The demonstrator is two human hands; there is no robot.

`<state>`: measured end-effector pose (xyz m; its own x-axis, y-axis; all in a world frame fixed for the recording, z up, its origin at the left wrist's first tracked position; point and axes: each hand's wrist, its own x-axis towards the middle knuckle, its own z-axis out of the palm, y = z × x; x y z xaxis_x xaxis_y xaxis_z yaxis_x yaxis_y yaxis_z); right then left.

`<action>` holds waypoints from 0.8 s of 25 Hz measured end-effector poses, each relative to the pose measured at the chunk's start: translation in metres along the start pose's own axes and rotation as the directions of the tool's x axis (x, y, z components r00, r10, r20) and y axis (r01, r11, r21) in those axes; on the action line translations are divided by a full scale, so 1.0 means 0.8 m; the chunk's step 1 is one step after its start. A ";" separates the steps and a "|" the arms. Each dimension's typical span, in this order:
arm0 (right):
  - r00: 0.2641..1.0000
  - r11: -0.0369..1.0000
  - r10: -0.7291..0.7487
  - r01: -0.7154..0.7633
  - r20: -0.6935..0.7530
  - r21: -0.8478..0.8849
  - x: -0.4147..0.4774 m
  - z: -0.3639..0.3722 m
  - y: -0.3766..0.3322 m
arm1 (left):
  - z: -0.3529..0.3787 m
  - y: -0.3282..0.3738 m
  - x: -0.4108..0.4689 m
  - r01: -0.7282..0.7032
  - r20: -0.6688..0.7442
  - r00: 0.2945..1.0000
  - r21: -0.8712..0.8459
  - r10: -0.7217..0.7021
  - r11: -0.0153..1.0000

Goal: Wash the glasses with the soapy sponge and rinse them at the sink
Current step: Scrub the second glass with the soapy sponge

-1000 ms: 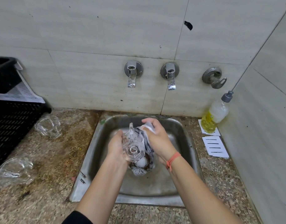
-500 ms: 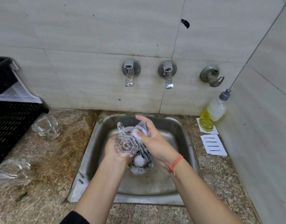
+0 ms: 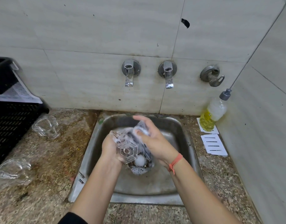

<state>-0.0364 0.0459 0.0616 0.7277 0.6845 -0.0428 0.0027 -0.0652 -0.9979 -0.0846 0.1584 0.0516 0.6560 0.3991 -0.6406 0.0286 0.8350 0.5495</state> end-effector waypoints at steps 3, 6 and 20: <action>0.983 0.999 0.024 -0.030 -0.182 -0.027 0.009 -0.007 0.010 | -0.002 -0.013 0.010 0.094 0.063 0.994 -0.115 -0.087 0.989; 0.991 0.998 0.066 -0.066 0.118 -0.007 0.005 -0.014 0.005 | 0.005 -0.008 -0.005 0.037 0.055 0.998 -0.050 -0.035 0.998; 0.987 0.988 0.086 -0.067 -0.137 0.138 0.002 -0.008 0.005 | 0.013 -0.010 -0.010 0.198 0.022 0.980 -0.242 -0.199 0.950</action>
<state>-0.0312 0.0419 0.0575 0.8124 0.5703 -0.1215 -0.1410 -0.0101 -0.9900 -0.0823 0.1444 0.0579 0.6535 0.2168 -0.7252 -0.0256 0.9639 0.2651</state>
